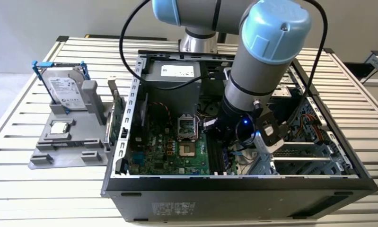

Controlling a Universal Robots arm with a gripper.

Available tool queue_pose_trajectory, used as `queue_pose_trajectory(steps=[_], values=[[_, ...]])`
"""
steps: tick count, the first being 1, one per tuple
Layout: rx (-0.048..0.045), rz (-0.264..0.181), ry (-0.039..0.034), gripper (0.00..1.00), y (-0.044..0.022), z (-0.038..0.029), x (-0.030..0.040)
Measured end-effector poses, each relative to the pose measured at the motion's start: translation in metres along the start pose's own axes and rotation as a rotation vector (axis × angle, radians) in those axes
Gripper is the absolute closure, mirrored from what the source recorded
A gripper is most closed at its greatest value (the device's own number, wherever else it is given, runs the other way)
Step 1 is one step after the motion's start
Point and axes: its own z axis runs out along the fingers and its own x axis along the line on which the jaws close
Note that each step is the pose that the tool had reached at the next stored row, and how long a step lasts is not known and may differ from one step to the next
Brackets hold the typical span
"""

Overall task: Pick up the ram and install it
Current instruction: 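Insert the ram into the slot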

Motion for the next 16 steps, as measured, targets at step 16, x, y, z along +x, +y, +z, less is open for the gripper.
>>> queue_pose_trajectory(steps=[16], values=[[0.0, -0.007, 0.0031, 1.0, -0.0006, 0.0011, 0.0]])
